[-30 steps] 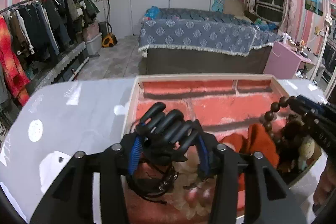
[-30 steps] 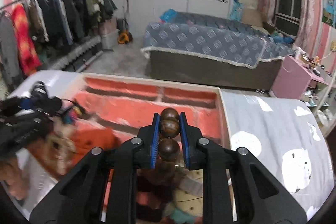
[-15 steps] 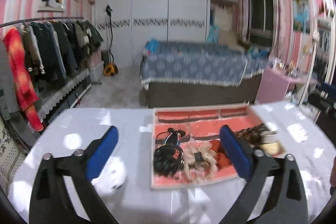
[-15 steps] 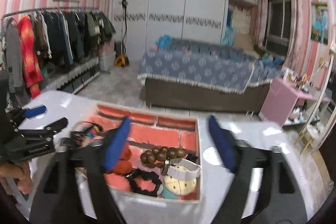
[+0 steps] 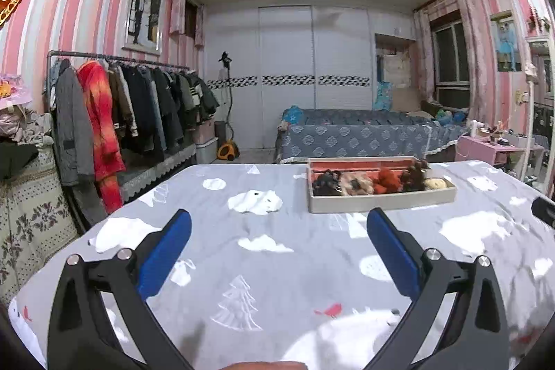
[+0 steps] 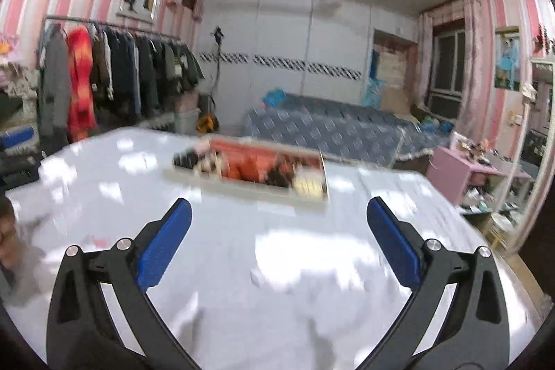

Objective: Organize jewelry

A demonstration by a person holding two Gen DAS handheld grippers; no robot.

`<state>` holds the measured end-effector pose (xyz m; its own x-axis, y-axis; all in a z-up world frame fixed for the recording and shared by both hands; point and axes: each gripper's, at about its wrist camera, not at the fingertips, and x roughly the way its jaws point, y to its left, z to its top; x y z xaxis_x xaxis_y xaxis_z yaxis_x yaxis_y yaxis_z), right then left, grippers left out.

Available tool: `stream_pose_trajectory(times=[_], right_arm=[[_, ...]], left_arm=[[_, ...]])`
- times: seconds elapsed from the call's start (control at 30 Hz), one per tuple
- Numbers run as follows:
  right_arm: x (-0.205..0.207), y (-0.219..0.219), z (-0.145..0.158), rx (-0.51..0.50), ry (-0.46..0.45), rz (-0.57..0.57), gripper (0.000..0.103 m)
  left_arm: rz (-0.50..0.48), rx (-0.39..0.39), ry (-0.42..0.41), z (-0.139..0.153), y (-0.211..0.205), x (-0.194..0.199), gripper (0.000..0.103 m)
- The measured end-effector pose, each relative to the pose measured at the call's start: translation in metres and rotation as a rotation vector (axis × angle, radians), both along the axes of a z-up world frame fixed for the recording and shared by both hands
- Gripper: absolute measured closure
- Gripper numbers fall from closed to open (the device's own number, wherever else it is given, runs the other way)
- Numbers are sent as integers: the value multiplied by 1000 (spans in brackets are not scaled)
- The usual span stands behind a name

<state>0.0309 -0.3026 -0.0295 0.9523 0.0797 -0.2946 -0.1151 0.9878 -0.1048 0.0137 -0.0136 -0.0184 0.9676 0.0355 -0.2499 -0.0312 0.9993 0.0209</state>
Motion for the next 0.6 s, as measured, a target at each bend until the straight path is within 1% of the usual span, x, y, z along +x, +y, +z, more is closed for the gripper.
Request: stream_pose_trajectory(times=[0.07, 0.13, 0.2, 0.3, 0.43, 0.5, 0.6], right_arm=[[-10, -8, -7, 37, -11, 8, 5], [-17, -10, -10, 51, -27, -8, 5], [-19, -12, -13, 65, -40, -13, 5], [-18, -13, -23, 53, -50, -22, 5], [-18, -13, -26, 68, -37, -32, 5], [-24, -11, -26, 58, -65, -50, 5], [-36, -9, -24, 49, -127, -53, 4]], left_arm=[[-20, -35, 9, -6, -2, -3, 4], [-23, -43, 11, -10, -4, -5, 4], [-32, -24, 8, -12, -9, -4, 4], [-41, -15, -26, -13, -13, -8, 4], [-36, 7, -5, -17, -18, -5, 4], [-36, 15, 5, -18, -20, -2, 4], [-36, 1, 22, -19, -17, 2, 4]])
